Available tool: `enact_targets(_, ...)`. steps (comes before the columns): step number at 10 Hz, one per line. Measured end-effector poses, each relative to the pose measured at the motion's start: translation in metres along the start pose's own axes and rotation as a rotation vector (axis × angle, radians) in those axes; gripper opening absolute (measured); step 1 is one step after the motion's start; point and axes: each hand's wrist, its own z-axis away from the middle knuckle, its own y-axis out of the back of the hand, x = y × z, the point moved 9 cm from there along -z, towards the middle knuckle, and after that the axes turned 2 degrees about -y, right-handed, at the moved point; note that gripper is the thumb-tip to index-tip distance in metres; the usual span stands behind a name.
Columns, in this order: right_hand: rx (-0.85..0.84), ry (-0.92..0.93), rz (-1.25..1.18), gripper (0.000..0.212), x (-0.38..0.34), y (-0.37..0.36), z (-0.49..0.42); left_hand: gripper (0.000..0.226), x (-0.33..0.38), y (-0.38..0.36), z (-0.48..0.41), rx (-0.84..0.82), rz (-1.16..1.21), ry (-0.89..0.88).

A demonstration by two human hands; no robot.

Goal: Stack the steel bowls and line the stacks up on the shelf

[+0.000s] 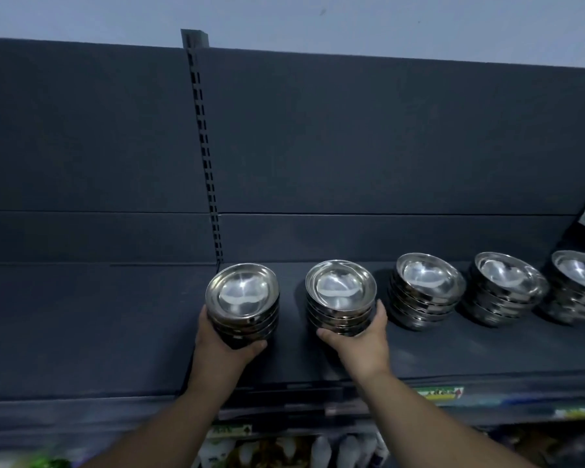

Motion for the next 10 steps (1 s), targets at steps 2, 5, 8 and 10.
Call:
enact_targets(2,0.074,0.005,0.016,0.114,-0.004,-0.004,0.003,0.11,0.002,-0.007,-0.013,-0.035,0.003,-0.01)
enact_targets(5,0.109,-0.024,0.071,0.113,-0.015,-0.009,-0.002,0.112,0.0,-0.01,-0.02,-0.034,-0.003,-0.004)
enact_targets(8,0.035,-0.08,0.148,0.111,-0.019,-0.009,0.0,0.104,0.011,-0.01,-0.023,-0.066,-0.045,0.01)
enact_targets(10,-0.085,-0.16,0.352,0.083,-0.003,0.001,0.022,0.073,0.003,-0.008,0.001,-0.1,-0.223,0.092)
